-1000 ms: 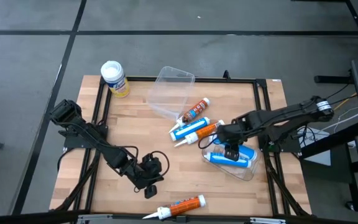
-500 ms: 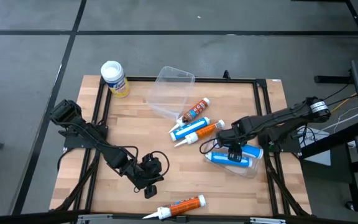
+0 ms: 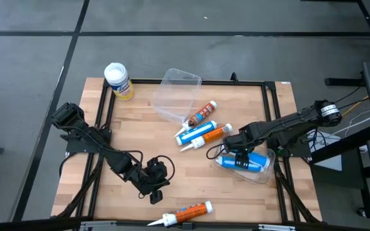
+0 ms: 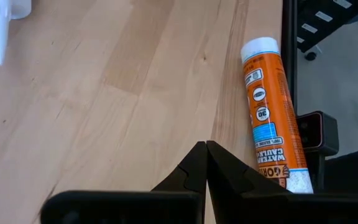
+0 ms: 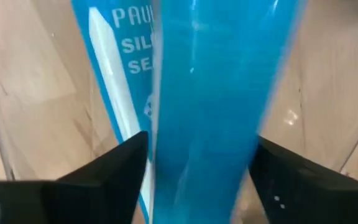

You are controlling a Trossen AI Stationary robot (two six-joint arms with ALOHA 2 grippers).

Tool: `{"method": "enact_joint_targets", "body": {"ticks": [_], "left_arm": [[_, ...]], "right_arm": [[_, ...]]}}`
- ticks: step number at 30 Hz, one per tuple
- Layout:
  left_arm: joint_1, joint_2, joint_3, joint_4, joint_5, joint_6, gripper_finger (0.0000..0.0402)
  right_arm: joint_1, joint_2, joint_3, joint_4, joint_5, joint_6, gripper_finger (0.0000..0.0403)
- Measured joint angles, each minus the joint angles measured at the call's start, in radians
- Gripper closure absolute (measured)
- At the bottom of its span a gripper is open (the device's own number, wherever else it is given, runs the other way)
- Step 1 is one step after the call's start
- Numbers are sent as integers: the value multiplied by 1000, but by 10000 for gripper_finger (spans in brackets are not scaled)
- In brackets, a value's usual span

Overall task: Pick & place silicon tubes, Sealant and Lysol wipes
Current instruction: Put the left blue sealant into the transparent bin, then move the orange sealant to the center of the table

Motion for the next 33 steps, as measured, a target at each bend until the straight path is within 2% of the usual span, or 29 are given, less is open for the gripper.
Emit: {"method": "enact_joint_targets", "body": {"ticks": [3, 7, 10, 15, 19, 22, 25, 30, 33], "left_arm": [[0, 0, 0, 0, 0, 0, 396], [0, 0, 0, 0, 0, 0, 396], [0, 0, 0, 0, 0, 0, 396], [0, 0, 0, 0, -30, 0, 396], [1, -1, 0, 0, -56, 0, 396], [1, -1, 0, 0, -57, 0, 396], [0, -1, 0, 0, -57, 0, 396], [0, -1, 0, 4, -58, -1, 396], [0, -1, 0, 3, -67, 0, 396]], "right_arm": [[0, 0, 0, 5, 1, 2, 96], [0, -1, 0, 15, -2, 33, 73], [0, -1, 0, 16, -2, 102, 69], [0, 0, 0, 36, -2, 115, 67], [0, 0, 0, 132, -12, 186, 67], [10, -13, 0, 266, -59, 150, 66], [24, -73, 0, 420, -40, 127, 66], [71, -254, -8, 587, 94, -2, 66], [82, -392, -87, 785, 76, -91, 66]]}}
